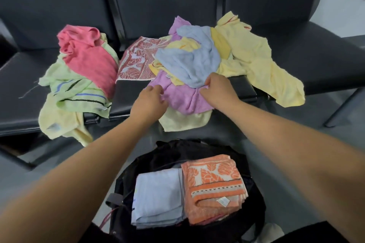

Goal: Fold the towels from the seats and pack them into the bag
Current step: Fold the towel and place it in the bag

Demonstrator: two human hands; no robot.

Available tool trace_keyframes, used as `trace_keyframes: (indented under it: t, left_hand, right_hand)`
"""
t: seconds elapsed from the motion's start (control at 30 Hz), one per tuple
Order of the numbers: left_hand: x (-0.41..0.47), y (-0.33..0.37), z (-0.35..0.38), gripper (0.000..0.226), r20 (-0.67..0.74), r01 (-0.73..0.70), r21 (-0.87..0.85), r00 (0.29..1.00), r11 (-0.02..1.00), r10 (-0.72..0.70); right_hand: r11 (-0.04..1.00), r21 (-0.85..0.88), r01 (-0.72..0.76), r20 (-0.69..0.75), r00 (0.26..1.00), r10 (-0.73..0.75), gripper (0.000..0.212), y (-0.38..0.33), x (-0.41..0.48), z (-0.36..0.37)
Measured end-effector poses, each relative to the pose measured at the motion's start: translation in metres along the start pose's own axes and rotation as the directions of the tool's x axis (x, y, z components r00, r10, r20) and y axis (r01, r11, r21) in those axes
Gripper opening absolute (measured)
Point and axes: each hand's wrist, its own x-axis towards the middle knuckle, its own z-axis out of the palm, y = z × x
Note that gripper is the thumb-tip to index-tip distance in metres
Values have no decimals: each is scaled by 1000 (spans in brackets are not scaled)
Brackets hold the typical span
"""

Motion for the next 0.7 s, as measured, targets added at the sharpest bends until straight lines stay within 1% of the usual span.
trace_keyframes:
  t: [0.03, 0.07, 0.13, 0.17, 0.2, 0.23, 0.27, 0.3, 0.37, 0.43, 0.47, 0.5, 0.53, 0.57, 0.6, 0.63, 0.7]
  left_hand:
    - [4, -6, 2, 40, 39, -28, 10, 999, 1000, 28]
    - [6, -11, 7, 51, 116, -29, 34, 993, 999, 25]
    - [11, -17, 17, 65, 237, -27, 150, 971, 988, -10]
    - [15, -18, 21, 66, 246, -36, 185, 969, 982, -11]
    - [19, -18, 23, 64, 230, -36, 187, 973, 982, -8]
    - [22, -17, 24, 61, 209, -30, 179, 978, 983, -8]
    - [24, -15, 24, 59, 201, -23, 180, 979, 983, -14]
    - [25, -15, 24, 60, 208, -25, 199, 978, 980, -17]
    - [26, -14, 22, 62, 239, -37, 238, 971, 970, -22]
    - [27, -10, 13, 64, 310, -25, 201, 950, 979, -40]
    - [28, -6, 6, 64, 348, 10, 142, 936, 990, -60]
    - [29, -3, -3, 65, 374, 74, 49, 923, 996, -87]
    - [29, 2, -13, 67, 374, 150, -77, 921, 986, -111]
    - [28, 6, -22, 69, 336, 208, -229, 934, 951, -123]
    - [26, 9, -30, 72, 267, 214, -388, 957, 897, -113]
    - [23, 13, -38, 76, 194, 179, -527, 977, 831, -87]
    - [15, 23, -54, 91, 74, 53, -733, 997, 678, 3]
  right_hand:
    - [1000, -20, 19, -10, 1000, -19, 27, -3, 9, 1]
    - [998, -48, 28, -15, 999, -29, 34, -4, 19, 2]
    - [987, -153, 56, 9, 998, -56, 45, -2, 39, 8]
    - [971, -227, 78, 61, 996, -66, 46, 1, 48, 12]
    - [951, -293, 101, 117, 991, -69, 40, 4, 55, 17]
    - [935, -336, 115, 132, 988, -75, 31, 7, 60, 21]
    - [933, -343, 112, 101, 991, -82, 23, 10, 64, 24]
    - [937, -334, 99, 42, 995, -90, 20, 12, 65, 26]
    - [948, -302, 96, -115, 984, -136, 20, 10, 67, 24]
    - [968, -206, 143, -223, 956, -189, 20, -1, 66, 13]
    - [978, -116, 175, -255, 946, -200, 18, -10, 64, 5]
    - [979, -18, 203, -270, 942, -200, 19, -20, 60, -4]
    - [972, 61, 226, -282, 938, -200, 23, -30, 55, -14]
    - [965, 107, 239, -298, 934, -198, 26, -40, 47, -25]
    - [959, 131, 250, -314, 928, -199, 26, -50, 39, -37]
    - [953, 147, 263, -322, 924, -205, 26, -59, 28, -48]
    - [932, 196, 305, -309, 921, -236, 29, -74, 5, -67]
